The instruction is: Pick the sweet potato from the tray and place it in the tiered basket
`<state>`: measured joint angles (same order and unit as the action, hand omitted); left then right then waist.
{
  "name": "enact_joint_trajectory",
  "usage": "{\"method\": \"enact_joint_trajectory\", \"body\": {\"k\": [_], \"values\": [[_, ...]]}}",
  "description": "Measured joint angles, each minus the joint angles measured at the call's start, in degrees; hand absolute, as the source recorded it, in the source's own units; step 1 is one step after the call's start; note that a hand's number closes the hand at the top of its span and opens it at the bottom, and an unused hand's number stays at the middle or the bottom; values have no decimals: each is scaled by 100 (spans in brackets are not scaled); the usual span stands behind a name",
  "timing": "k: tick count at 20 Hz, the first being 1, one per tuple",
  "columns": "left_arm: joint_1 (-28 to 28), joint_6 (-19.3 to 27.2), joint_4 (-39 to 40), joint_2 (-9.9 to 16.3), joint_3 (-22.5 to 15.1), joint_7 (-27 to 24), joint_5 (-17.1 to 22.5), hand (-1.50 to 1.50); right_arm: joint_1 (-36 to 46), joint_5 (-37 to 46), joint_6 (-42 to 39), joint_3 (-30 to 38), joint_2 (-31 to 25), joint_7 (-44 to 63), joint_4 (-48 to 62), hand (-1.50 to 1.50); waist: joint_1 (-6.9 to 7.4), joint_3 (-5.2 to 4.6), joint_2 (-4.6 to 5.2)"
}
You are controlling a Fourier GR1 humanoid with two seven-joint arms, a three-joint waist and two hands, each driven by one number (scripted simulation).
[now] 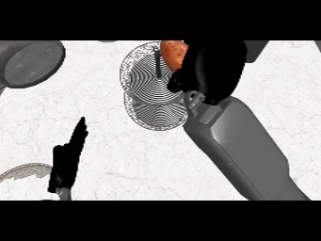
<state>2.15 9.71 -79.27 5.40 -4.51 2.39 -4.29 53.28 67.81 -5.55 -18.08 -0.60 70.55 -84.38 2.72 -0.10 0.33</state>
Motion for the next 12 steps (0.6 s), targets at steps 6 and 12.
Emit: {"method": "enact_joint_trajectory", "body": {"k": [6, 12], "values": [[-94, 73, 141, -95, -14, -53, -52, 0, 195, -204, 476, 88, 0, -77, 957, 150, 1, 2, 14], [23, -26, 100, -60, -27, -117, -11, 0, 38, -759, 1358, 698, 6, -421, 1214, -150, 70, 13, 39]]}}
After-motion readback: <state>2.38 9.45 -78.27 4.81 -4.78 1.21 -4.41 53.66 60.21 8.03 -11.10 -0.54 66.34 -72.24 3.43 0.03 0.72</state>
